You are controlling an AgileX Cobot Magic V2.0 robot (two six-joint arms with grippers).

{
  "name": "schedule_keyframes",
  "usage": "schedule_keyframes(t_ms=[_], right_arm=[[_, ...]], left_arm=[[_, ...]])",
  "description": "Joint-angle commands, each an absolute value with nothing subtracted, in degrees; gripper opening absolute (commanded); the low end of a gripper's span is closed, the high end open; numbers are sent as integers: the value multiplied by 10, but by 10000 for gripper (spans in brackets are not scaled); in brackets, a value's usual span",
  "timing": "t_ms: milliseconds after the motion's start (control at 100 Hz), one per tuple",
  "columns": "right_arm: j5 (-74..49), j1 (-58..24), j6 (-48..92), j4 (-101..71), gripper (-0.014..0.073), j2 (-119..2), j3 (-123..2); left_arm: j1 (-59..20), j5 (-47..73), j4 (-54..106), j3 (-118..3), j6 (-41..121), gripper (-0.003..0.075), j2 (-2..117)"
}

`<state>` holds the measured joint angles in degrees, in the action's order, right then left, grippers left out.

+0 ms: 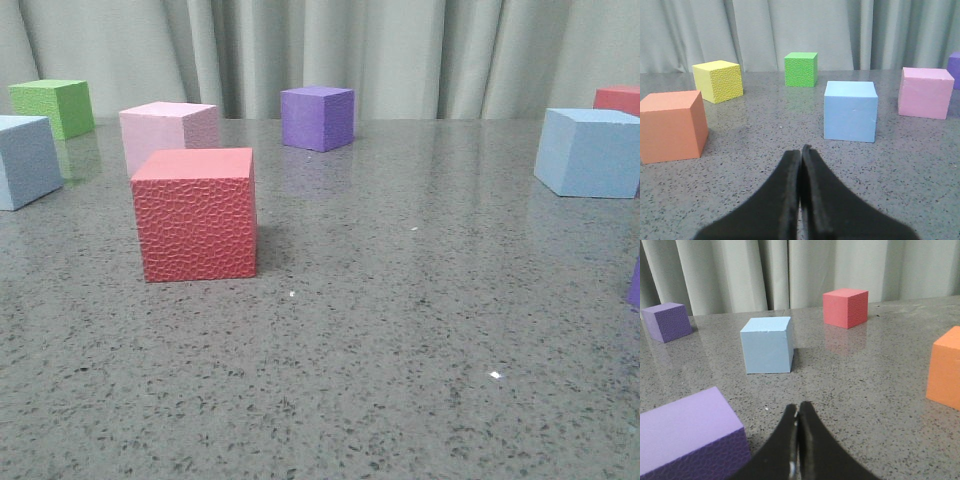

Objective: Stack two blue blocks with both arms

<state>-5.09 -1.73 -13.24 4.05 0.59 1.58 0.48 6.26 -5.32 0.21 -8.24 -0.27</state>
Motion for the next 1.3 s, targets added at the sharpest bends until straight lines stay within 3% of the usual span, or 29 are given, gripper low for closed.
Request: schedule_keyframes(t_ms=[0, 870, 1290], right_arm=[[-5, -15, -128, 41, -69, 16, 16], [6, -15, -128, 41, -69, 16, 14], [-121, -17, -128, 41, -60, -43, -125]], left_arm=[[6, 12, -53, 16, -81, -19, -23], [6, 12, -53, 9, -81, -19, -22], [6, 87, -50, -154, -81, -20, 81]])
